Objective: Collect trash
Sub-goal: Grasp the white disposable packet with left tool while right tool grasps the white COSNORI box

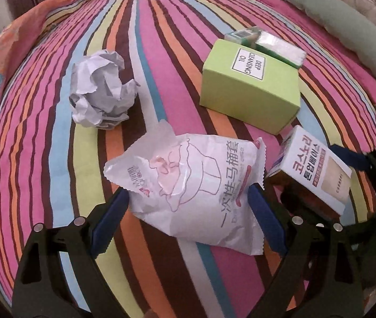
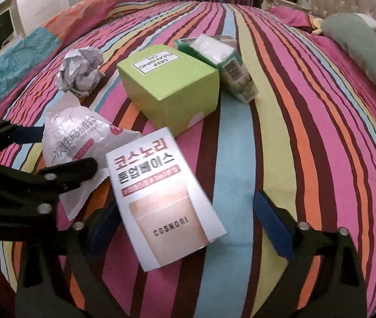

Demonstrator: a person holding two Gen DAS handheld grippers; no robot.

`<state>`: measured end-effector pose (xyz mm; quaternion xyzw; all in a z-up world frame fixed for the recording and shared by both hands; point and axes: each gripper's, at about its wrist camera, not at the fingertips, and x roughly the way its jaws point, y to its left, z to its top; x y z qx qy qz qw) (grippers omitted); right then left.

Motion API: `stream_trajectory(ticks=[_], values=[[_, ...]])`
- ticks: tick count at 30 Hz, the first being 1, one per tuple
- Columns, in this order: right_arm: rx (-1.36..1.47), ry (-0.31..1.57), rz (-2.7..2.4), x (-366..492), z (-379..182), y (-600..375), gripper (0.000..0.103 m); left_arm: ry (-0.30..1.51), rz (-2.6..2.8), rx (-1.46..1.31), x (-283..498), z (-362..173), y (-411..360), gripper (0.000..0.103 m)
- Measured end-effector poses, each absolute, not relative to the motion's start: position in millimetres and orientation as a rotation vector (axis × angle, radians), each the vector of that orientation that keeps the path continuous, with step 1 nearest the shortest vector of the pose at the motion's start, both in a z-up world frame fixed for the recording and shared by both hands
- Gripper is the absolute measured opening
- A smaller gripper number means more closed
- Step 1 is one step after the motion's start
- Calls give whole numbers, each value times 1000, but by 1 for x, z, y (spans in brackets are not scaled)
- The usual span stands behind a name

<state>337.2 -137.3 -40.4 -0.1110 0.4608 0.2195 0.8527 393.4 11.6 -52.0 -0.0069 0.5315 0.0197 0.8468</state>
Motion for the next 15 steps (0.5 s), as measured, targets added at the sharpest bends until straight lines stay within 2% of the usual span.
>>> stream_trajectory(ticks=[8,10,12,15], values=[[-243,948,421,332,-41,-136,74,1078,85,-39,393,-62,13,88],[-252,933,429,326,-39,-132,58,1060,84,-44,389,-60,12,79],[-259,926,423,322,-37,-129,54,1042,68,-61,385,-58,12,66],[-218,934,423,318,-37,-134,52,1030,62,-86,378,-55,14,61]])
